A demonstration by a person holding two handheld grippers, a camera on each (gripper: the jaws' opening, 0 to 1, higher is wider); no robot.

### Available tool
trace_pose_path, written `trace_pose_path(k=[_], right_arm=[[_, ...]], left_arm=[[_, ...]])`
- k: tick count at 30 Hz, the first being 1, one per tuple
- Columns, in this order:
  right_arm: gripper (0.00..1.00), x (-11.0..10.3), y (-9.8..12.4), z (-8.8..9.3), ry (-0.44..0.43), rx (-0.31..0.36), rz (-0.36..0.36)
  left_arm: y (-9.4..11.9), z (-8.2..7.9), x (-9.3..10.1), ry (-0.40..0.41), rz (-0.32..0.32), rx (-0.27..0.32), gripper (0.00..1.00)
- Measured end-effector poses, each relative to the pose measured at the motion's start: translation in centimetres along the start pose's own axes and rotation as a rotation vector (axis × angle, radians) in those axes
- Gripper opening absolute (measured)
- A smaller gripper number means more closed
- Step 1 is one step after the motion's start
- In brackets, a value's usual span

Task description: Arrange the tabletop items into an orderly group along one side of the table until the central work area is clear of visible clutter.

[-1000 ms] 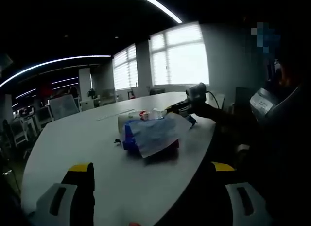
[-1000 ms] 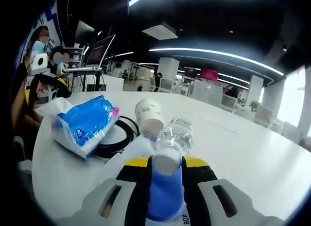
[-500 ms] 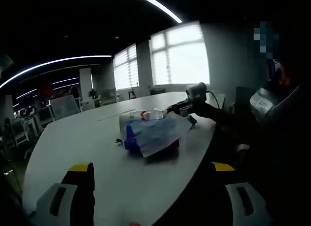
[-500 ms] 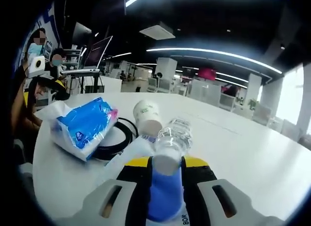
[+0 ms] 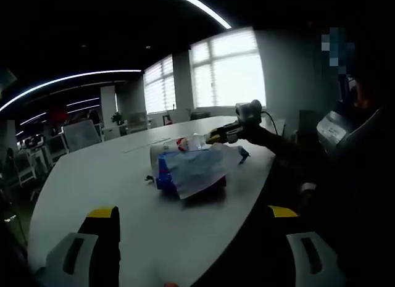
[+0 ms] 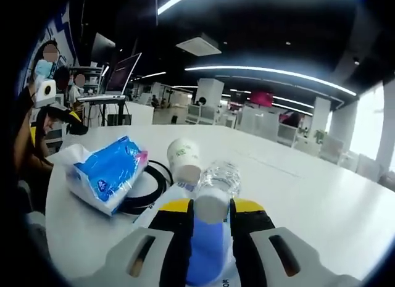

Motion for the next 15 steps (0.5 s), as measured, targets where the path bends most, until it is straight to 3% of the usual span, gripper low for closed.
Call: trace_pose_path(k=[7, 9, 11, 15], right_arm=[[0.2, 0.2, 0.1, -0.8, 0.004, 0.019, 0.005], [0.19, 1.2, 0.3, -1.5, 0.063, 0.041, 0.069], [0.2, 0.9, 0.4, -1.7, -0.009, 0.04, 0.02], [0.19, 1.3, 0.2, -1.5, 0.003, 0.031, 0.02]], left_arm=[[0.1, 0.0, 0.0, 0.0, -0.004, -0.002, 0.97], [0.1, 0.0, 0.1, 0.001, -0.002, 0.0, 0.97], [-0.1, 0.1, 0.1, 0.004, 0.0, -0.003, 0.97], [-0.3, 0.0, 0.3, -0.002, 0.007, 0.0, 0.97]])
Point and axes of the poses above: the point that each gripper's makers call its tool centre point, and the gripper's own axes: y roughly backward along the fingers, x roughly to its right, z roughly out of its underside, the point moved 3 cm from there along y, roughly backward along the fingers, and after that the axes turned 6 degrees about z, right-handed, at the moved point
